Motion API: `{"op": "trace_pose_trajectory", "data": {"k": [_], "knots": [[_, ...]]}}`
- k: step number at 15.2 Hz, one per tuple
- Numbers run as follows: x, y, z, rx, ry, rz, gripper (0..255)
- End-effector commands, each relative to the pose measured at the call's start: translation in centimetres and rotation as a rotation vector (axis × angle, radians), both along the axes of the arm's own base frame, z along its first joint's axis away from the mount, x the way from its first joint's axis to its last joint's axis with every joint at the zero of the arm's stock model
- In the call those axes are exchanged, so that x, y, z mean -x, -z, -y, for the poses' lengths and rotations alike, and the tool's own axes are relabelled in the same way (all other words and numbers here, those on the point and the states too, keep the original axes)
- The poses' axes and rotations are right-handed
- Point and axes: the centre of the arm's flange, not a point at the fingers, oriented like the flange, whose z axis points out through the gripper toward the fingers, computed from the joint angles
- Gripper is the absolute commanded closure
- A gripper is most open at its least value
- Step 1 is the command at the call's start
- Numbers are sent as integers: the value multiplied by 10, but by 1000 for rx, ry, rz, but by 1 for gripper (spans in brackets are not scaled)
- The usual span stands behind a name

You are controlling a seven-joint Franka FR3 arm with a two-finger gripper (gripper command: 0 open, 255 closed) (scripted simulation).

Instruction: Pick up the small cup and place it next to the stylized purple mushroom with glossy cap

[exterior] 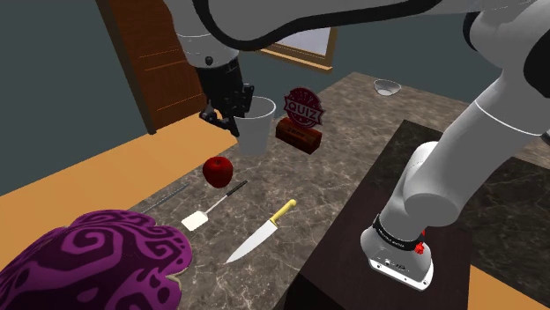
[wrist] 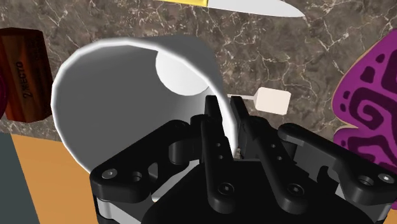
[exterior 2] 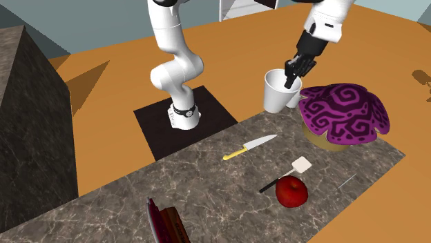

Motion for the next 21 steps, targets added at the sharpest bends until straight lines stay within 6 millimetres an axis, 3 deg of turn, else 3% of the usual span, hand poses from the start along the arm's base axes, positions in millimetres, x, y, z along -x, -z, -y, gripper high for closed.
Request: {"op": "trace_pose_trajectory", "data": {"k": [1,21], "knots": [[-1,10,1,0,0,1,255],[-1,115,1,0,0,1,255]]}}
